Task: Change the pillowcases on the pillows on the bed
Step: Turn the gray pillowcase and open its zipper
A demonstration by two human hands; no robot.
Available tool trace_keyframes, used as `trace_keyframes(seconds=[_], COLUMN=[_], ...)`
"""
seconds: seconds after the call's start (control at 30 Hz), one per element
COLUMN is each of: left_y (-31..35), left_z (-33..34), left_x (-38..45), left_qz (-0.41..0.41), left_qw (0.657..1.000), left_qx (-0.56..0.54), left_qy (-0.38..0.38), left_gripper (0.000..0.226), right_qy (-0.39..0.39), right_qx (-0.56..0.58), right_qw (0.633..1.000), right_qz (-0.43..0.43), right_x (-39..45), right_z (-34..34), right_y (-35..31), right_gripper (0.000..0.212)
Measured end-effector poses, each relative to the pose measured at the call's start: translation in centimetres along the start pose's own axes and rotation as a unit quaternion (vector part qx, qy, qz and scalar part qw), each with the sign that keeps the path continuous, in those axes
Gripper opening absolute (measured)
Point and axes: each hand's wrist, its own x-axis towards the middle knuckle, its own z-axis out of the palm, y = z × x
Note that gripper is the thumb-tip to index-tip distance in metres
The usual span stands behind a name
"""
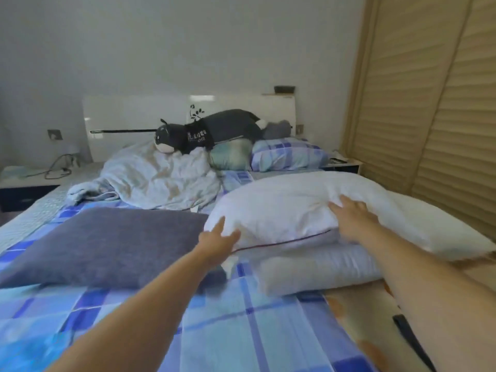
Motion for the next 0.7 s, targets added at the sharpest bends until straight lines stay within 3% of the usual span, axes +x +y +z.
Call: trace_keyframes(seconds=[0.1,0.27,0.4,0.5,0.57,0.63,0.7], left_y=[-5.2,-8.9,-13.7,-20.8,-26.5,-31.2,-34.3], left_z=[3.1,-0.3,-5.2,-7.9,-7.5,-5.5,-3.3], left_x=[-1.6,-7.5,-18.9,-29.2,-35.2,-40.2,-43.5], left_qz=[0.047,0.069,0.041,0.069,0.029,0.007,0.028], left_qw=[0.994,0.998,0.993,0.964,0.94,0.931,0.926], left_qx=[0.039,0.005,0.104,0.212,0.278,0.314,0.331], left_qy=[-0.092,-0.009,0.045,0.147,0.194,0.184,0.178], left_gripper=[0.071,0.057,0.036,0.04,0.044,0.042,0.037], right_qy=[-0.003,0.044,0.053,-0.05,-0.143,-0.23,-0.252], right_qx=[-0.052,-0.025,0.084,0.114,0.089,0.102,0.135], right_qw=[0.998,0.998,0.978,0.945,0.924,0.919,0.932], right_qz=[-0.033,-0.04,-0.185,-0.303,-0.342,-0.303,-0.221], right_x=[1.6,-2.2,-12.5,-23.0,-29.4,-34.1,-37.2], right_z=[2.2,-0.5,1.2,5.8,9.8,13.5,16.2], right_y=[-0.4,-4.8,-12.0,-17.6,-20.8,-23.7,-26.4], right_gripper=[0.085,0.08,0.07,0.056,0.055,0.064,0.076])
